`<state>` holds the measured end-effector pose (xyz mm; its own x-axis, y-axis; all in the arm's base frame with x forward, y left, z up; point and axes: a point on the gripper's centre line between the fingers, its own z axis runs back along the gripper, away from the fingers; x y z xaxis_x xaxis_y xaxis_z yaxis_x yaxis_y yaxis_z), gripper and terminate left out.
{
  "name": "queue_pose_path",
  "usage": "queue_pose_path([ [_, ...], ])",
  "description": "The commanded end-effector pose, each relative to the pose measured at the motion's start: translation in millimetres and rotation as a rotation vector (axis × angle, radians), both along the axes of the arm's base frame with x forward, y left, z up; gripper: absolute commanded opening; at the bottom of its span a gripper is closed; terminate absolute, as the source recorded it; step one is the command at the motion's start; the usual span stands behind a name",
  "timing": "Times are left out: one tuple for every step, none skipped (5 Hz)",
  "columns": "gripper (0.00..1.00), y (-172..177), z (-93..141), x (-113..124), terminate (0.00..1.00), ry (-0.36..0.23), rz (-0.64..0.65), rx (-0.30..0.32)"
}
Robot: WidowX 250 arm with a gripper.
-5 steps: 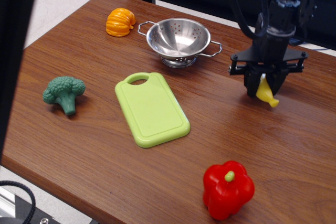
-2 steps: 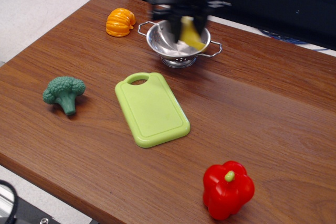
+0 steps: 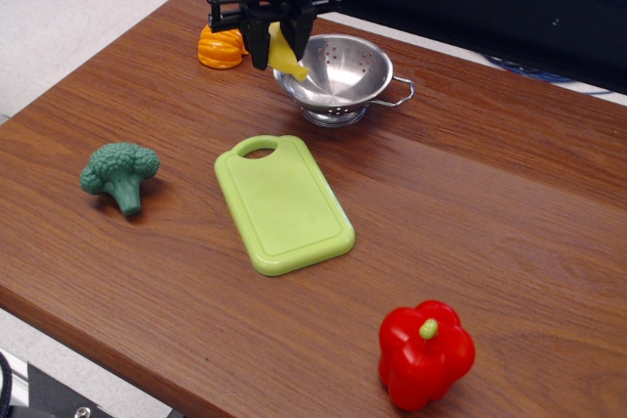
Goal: Put banana in colander
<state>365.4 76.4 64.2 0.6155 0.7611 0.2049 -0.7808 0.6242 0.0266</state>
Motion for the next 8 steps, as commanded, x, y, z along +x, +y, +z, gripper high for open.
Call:
queue_pose_path([
  [1.0,-4.6,16.3,-1.5,0.0,-0.038,-0.012,0.001],
  [1.0,-5.2,19.2,1.2,0.0,-0.027,-0.017,-0.023],
  [1.0,-5.9,25.0,-2.5,0.0,-0.04,-0.032,-0.025],
  [1.0,-5.7,34.5,-7.4,0.0,-0.061,-0.043,-0.039],
  [1.0,-6.5,42.3,-14.9,0.0,-0.077,-0.061,-0.052],
  [1.0,-10.2,52.0,-27.2,0.0,-0.065,-0.129,-0.045],
  [1.0,-10.2,52.0,-27.2,0.0,-0.065,-0.129,-0.045],
  [1.0,-10.2,52.0,-27.2,1.0,-0.065,-0.129,-0.045],
])
